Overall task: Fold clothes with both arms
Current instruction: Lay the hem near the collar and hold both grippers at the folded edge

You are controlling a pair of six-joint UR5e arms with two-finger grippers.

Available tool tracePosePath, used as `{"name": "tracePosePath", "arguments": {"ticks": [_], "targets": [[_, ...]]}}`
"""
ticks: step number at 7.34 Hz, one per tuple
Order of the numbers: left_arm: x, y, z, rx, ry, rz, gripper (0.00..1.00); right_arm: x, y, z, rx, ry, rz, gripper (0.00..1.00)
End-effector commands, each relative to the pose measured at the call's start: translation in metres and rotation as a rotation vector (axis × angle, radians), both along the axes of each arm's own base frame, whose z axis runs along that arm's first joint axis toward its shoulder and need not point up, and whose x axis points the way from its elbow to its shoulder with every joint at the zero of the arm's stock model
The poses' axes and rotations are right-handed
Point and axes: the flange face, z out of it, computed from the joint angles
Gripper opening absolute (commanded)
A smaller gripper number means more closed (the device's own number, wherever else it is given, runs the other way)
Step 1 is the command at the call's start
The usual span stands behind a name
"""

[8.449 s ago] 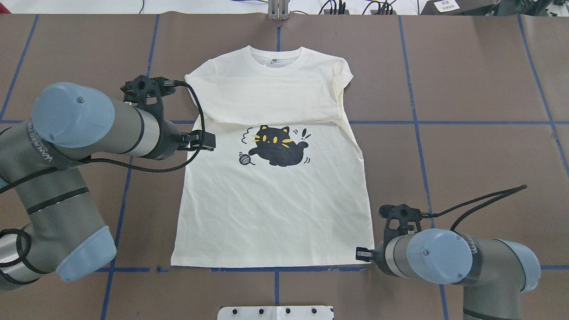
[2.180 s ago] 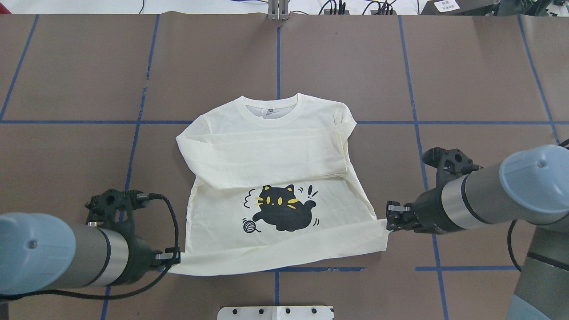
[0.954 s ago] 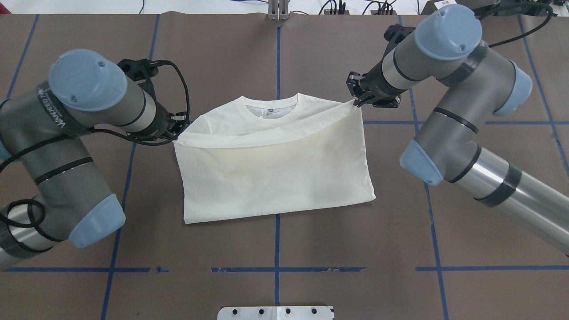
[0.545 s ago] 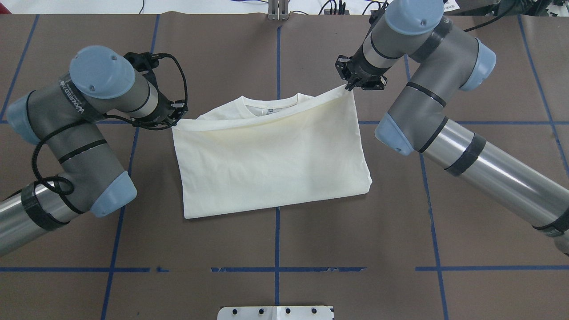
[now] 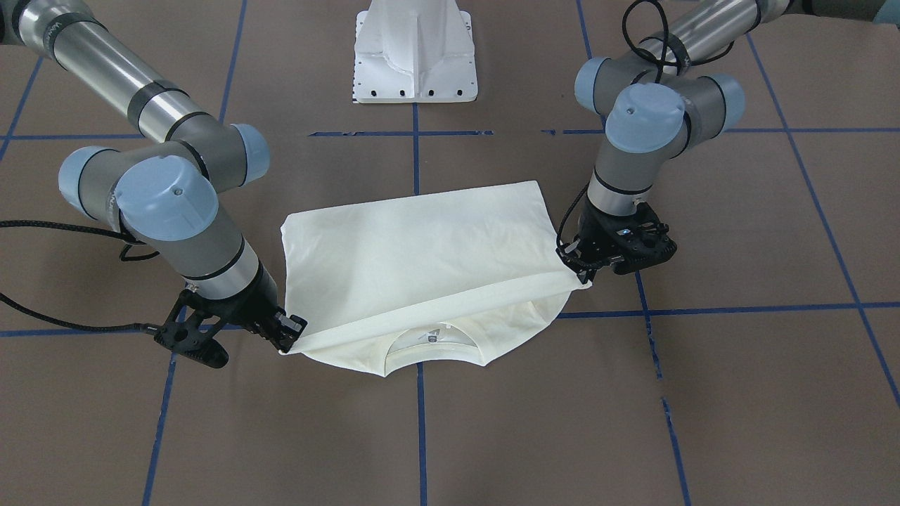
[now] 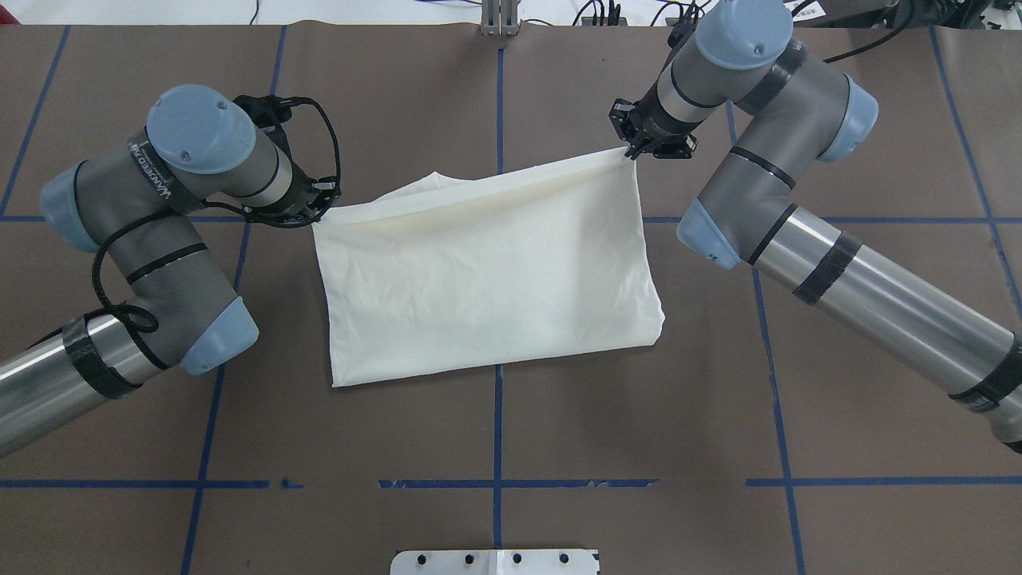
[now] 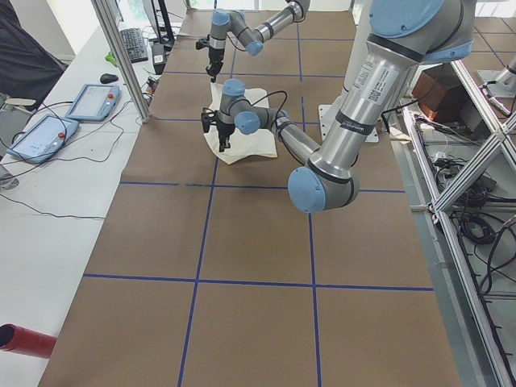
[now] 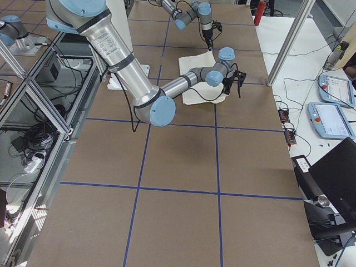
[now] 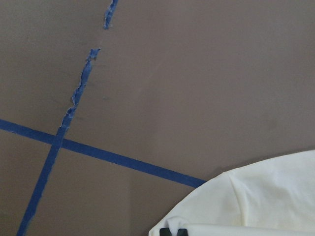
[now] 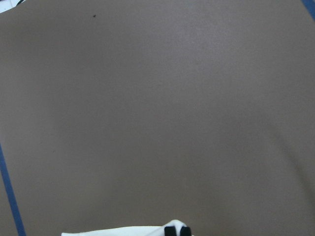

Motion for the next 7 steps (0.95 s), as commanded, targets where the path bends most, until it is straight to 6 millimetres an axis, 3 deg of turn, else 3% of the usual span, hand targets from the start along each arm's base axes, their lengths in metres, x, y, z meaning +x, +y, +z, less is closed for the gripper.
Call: {"name": "tracePosePath", "arguments": {"ticks": [1,2,3,4,5,6,7], "targets": [[0.004,-0.004,-0.003,-0.001,-0.002,-0.004,0.0,-0.002,0.003,-0.004,0.006,-0.008,-0.004,0.0],[0.004,-0.004,-0.005,0.001,0.001,-0.004,0.0,-0.005,0.005,-0.008,0.012,-0.014,-0.012,0.0],[0.004,-0.004,-0.008,0.004,0.004,-0.004,0.0,-0.008,0.011,-0.013,0.021,-0.021,-0.021,0.1],[0.003,-0.005,-0.008,0.003,0.006,-0.006,0.23,-0.014,0.017,-0.008,0.025,-0.017,-0.032,0.78],[0.004,-0.004,-0.01,0.01,0.008,-0.002,0.9,-0.015,0.021,-0.01,0.066,-0.058,-0.034,1.0],[0.002,-0.006,-0.013,0.013,0.008,-0.007,1.0,-0.012,0.026,0.007,0.076,-0.075,-0.043,1.0],[-0.005,-0.011,-0.014,0.014,0.009,-0.015,1.0,-0.009,0.028,0.01,0.091,-0.093,-0.047,1.0]]}}
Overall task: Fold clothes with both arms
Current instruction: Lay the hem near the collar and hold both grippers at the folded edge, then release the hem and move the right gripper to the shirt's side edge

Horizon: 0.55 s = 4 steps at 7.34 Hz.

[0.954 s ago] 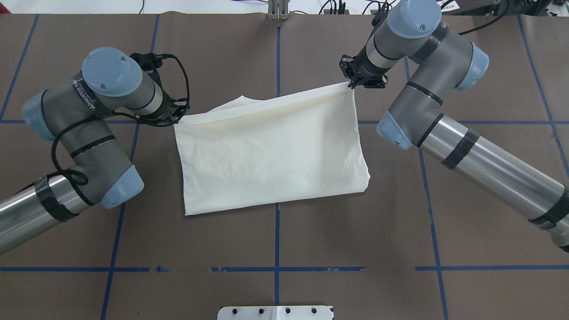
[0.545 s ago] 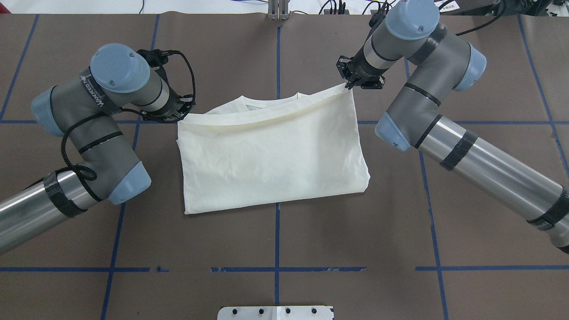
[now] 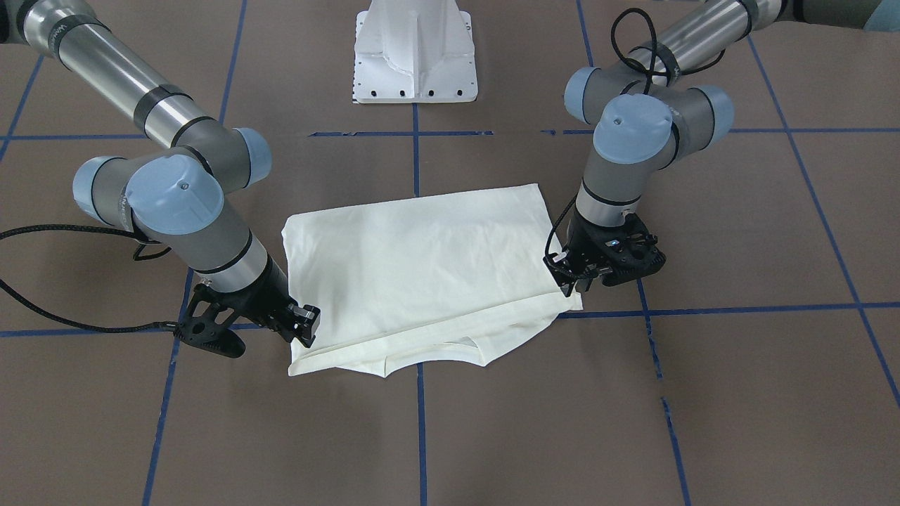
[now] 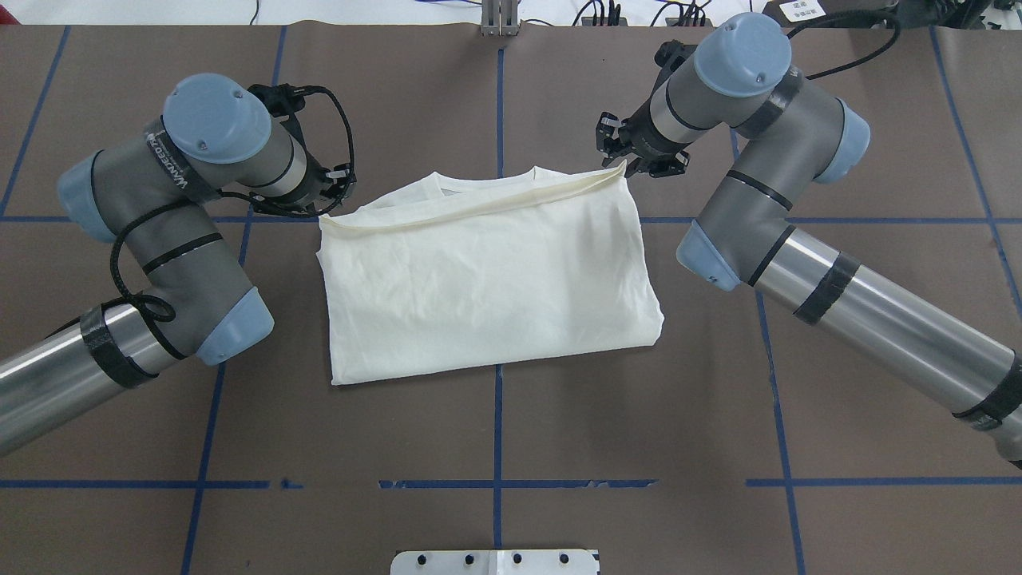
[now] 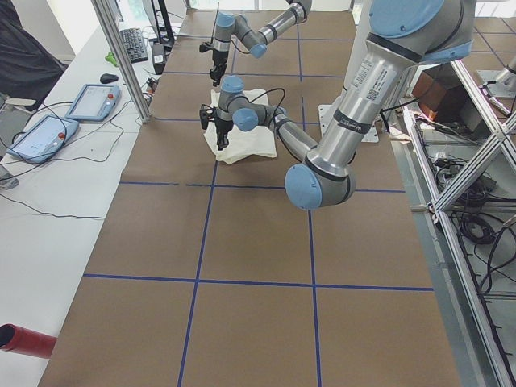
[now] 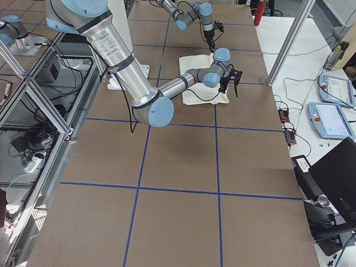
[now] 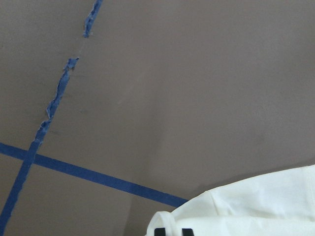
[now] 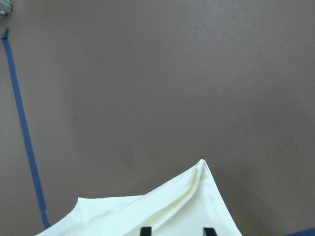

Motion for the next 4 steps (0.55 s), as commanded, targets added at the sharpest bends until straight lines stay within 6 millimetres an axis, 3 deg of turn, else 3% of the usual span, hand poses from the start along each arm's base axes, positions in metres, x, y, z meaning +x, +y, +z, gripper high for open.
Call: {"name": "tracePosePath", "arguments": {"ticks": [1,2,4], "targets": [[-0.007,-0.004,-0.004,0.004,0.004,-0.008,1.0,0.003,0.017,-0.004,0.032,-0.05,-0.014,1.0],[-0.013,-0.001,-0.016,0.02,0.023,-0.01,1.0,0.008,0.05,-0.009,0.052,-0.072,-0.036,1.0],[-0.023,0.006,-0.03,0.036,0.048,-0.014,1.0,0.011,0.127,0.019,0.072,-0.065,-0.085,1.0]]}}
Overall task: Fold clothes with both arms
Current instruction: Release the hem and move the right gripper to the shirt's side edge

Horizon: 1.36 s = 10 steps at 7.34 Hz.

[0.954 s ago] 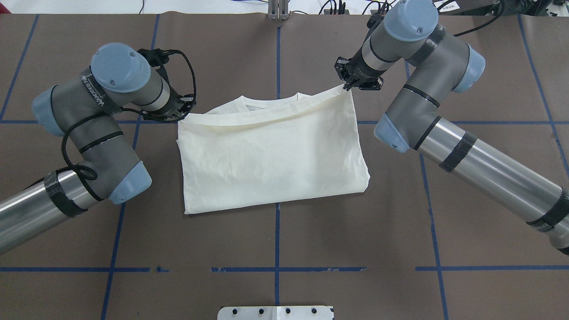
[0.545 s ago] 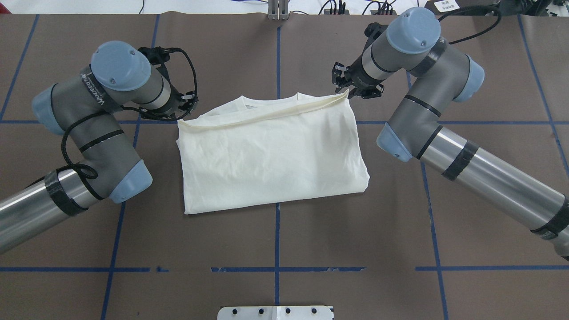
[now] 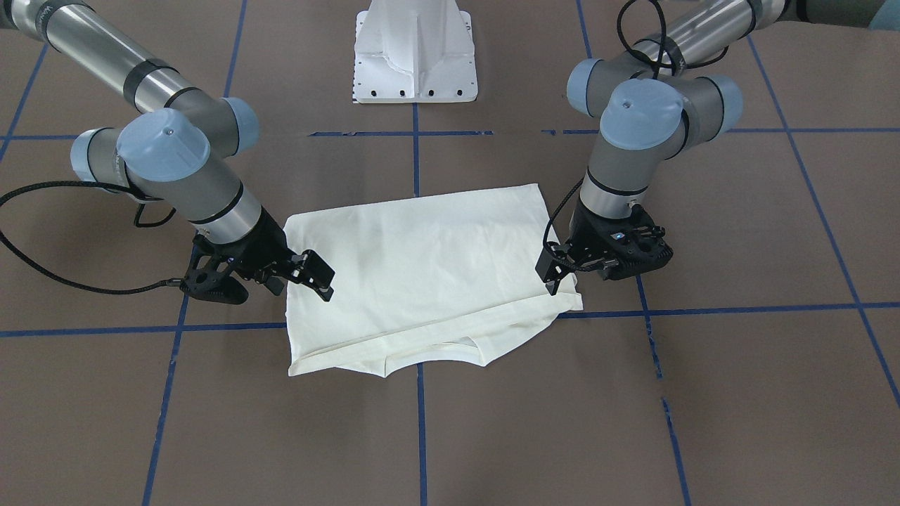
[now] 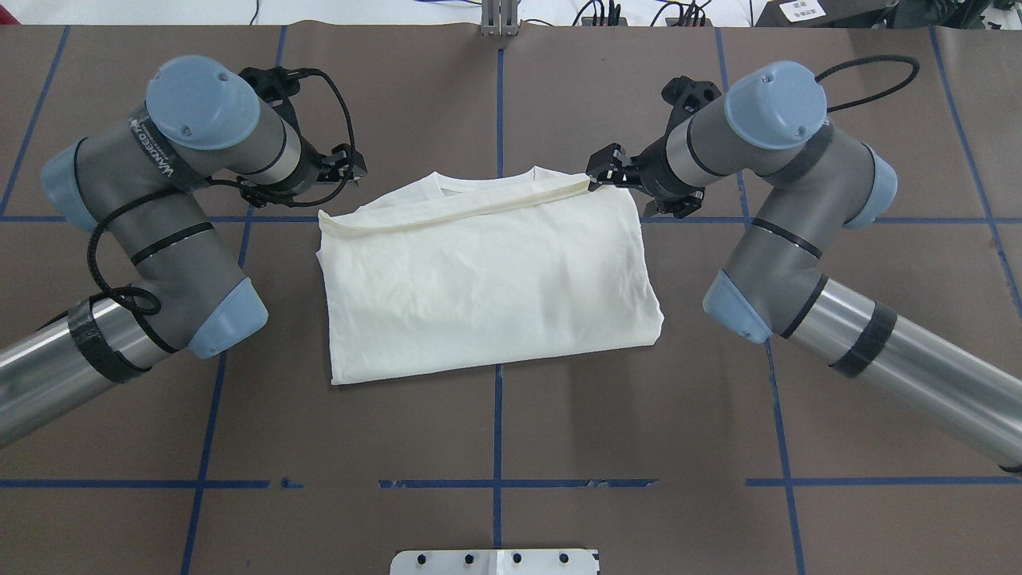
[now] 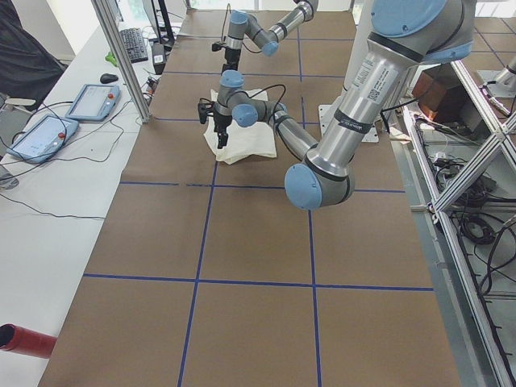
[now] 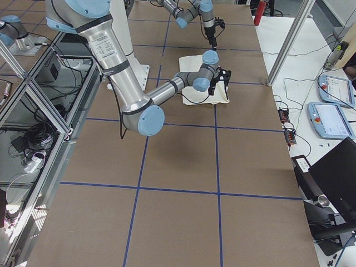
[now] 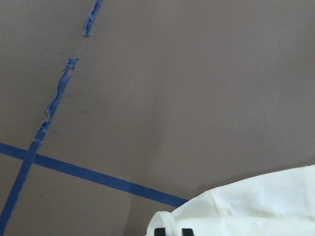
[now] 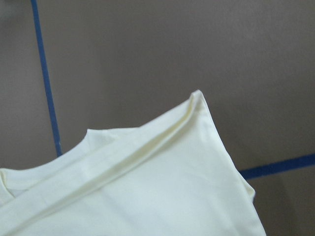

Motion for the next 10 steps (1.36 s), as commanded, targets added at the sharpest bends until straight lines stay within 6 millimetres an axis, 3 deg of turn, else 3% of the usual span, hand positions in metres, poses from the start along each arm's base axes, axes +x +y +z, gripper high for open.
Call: {"name": "tracePosePath", "arguments": {"ticks": [1,2,3,5,7,10], "targets": [[-0.01,0.008,-0.015,0.015,0.024,-0.005,1.0,0.006,0.078,0.034,0.016,0.024,-0.044,1.0],[-0.012,0.01,-0.02,0.017,0.03,-0.007,1.0,0.011,0.096,0.054,0.008,0.05,-0.05,1.0],[-0.013,0.011,-0.022,0.019,0.033,-0.008,1.0,0.009,0.1,0.056,0.007,0.054,-0.055,0.98],[-0.014,0.012,-0.024,0.02,0.036,-0.007,1.0,-0.019,0.12,0.06,0.017,0.082,-0.08,0.96],[-0.014,0.012,-0.024,0.022,0.038,-0.009,1.0,-0.031,0.118,0.043,0.005,0.107,-0.084,0.91],[-0.014,0.012,-0.024,0.021,0.039,-0.008,1.0,-0.029,0.119,0.053,-0.004,0.123,-0.085,0.87]]}}
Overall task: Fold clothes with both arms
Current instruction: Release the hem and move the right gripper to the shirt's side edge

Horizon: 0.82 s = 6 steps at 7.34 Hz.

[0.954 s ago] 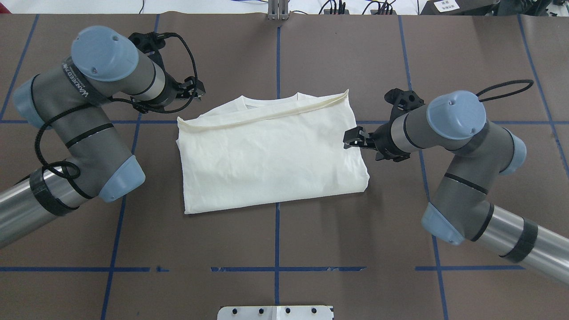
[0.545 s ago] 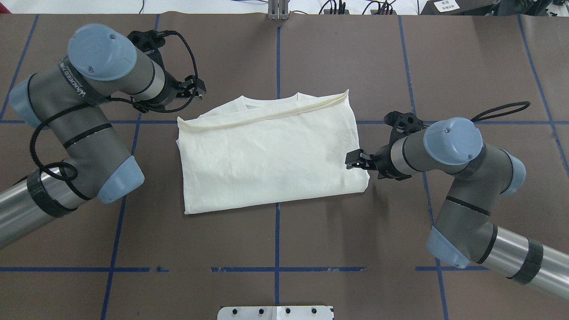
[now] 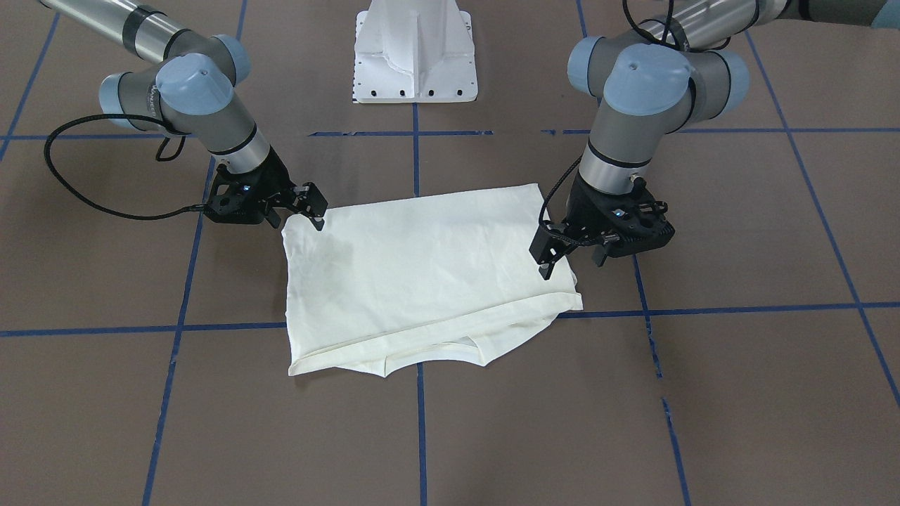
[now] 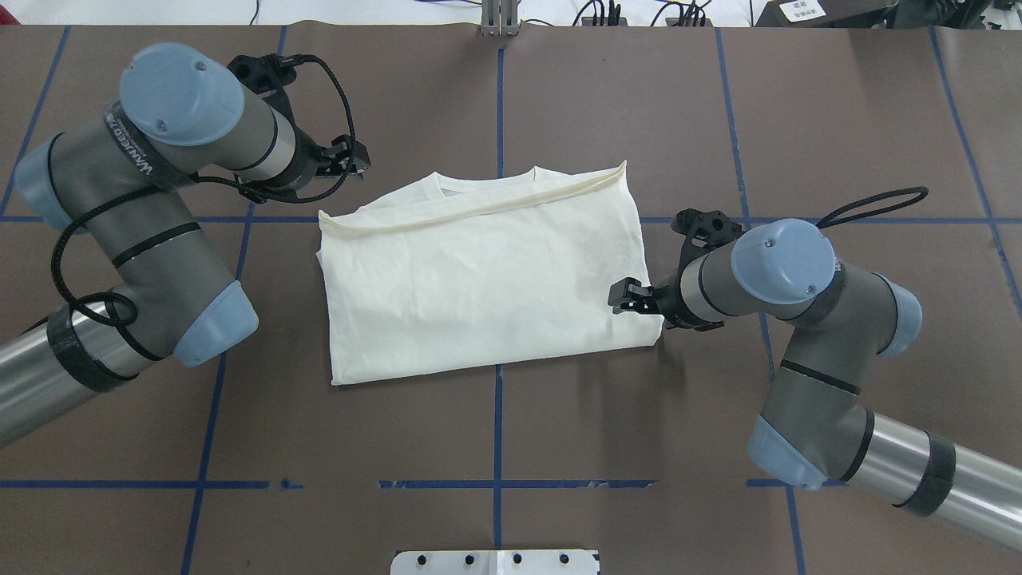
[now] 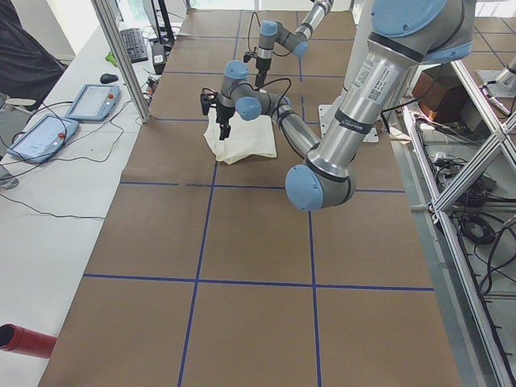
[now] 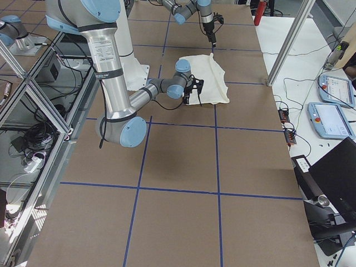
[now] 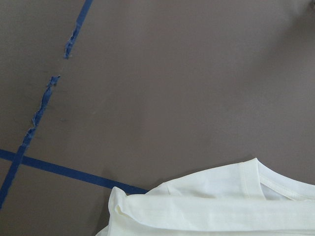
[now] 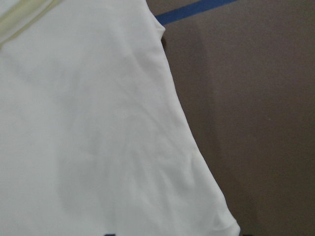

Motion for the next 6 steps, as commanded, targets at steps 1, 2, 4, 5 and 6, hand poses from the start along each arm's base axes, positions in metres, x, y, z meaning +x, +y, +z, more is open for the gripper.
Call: {"name": "tracePosePath", "arguments": {"ticks": [1,2,4,5,6], "targets": [[-0.0001,0.0001,0.0007,-0.001,-0.001,0.0,1.0,0.0004,0.0003,0.0059,-0.006,0.012,0.001,0.87],[-0.0001,0.0001,0.0005,0.001,0.0,0.001,1.0,-0.0015,0.0002,0.0098,-0.012,0.02,0.0,0.87],[-0.0002,0.0,0.0006,0.002,-0.001,0.0,1.0,-0.0032,0.0003,0.0146,-0.017,0.028,-0.001,0.72],[0.0001,-0.0003,0.0012,0.001,-0.002,0.0,1.0,-0.0032,0.0003,0.0146,-0.016,0.028,-0.002,0.53],[-0.0002,0.0,0.0006,0.002,-0.001,0.0,1.0,-0.0035,0.0003,0.0133,-0.021,0.035,-0.004,0.29]]}}
